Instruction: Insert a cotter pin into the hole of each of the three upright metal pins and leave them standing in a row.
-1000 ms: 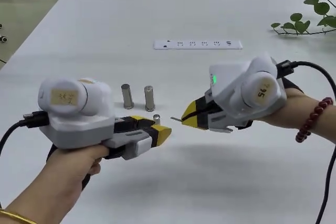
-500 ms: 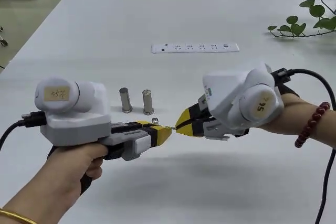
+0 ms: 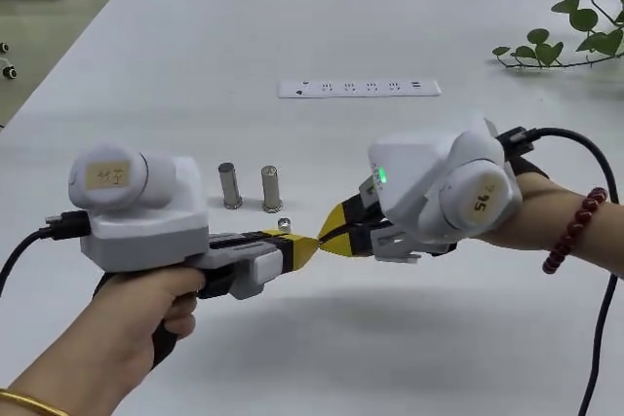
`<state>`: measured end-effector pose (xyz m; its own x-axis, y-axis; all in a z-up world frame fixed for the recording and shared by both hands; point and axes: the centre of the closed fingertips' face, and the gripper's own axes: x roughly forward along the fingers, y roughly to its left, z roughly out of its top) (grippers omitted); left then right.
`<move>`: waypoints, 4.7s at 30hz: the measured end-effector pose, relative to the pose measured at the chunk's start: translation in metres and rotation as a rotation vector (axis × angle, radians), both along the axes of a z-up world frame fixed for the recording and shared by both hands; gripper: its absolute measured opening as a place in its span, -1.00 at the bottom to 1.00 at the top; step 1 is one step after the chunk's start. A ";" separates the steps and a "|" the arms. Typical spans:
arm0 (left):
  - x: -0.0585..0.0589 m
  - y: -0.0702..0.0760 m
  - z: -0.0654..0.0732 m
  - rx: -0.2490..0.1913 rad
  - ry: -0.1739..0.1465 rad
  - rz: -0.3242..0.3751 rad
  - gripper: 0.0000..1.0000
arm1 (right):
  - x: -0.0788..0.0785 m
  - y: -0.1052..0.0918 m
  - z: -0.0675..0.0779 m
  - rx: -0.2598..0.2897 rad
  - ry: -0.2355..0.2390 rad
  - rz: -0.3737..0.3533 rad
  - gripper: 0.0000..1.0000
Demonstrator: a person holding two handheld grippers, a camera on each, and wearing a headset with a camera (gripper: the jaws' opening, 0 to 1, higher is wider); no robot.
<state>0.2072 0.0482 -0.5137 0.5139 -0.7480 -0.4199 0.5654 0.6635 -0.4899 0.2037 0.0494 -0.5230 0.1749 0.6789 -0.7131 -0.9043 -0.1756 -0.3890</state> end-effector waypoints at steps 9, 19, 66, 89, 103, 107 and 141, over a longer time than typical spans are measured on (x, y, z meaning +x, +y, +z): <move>0.000 0.000 0.000 -0.021 0.014 0.003 -1.00 | -0.001 0.001 0.001 0.003 -0.003 0.005 -1.00; -0.006 -0.001 0.000 -0.004 -0.032 -0.037 -1.00 | -0.006 0.001 0.000 0.028 0.072 -0.024 -1.00; -0.032 -0.016 0.004 0.222 -0.407 -0.441 -1.00 | -0.032 -0.015 -0.004 0.235 0.644 -0.198 -0.82; -0.039 -0.020 0.002 0.195 -0.390 -0.455 -1.00 | -0.042 -0.010 -0.005 0.213 0.619 -0.161 -1.00; -0.038 -0.019 -0.002 0.193 -0.365 -0.426 -1.00 | -0.040 -0.011 -0.010 0.096 0.447 -0.084 -1.00; -0.039 -0.019 -0.004 0.203 -0.368 -0.432 -1.00 | -0.040 -0.012 -0.014 0.045 0.401 -0.056 -1.00; 0.008 0.022 -0.029 0.410 -0.418 -0.168 -0.84 | -0.001 -0.030 -0.039 -0.213 0.351 -0.214 -1.00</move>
<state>0.2156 0.0698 -0.5423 0.5863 -0.6536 -0.4786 0.7683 0.6359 0.0727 0.2023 0.0197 -0.5618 0.0188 0.4859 -0.8738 -0.9995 -0.0132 -0.0288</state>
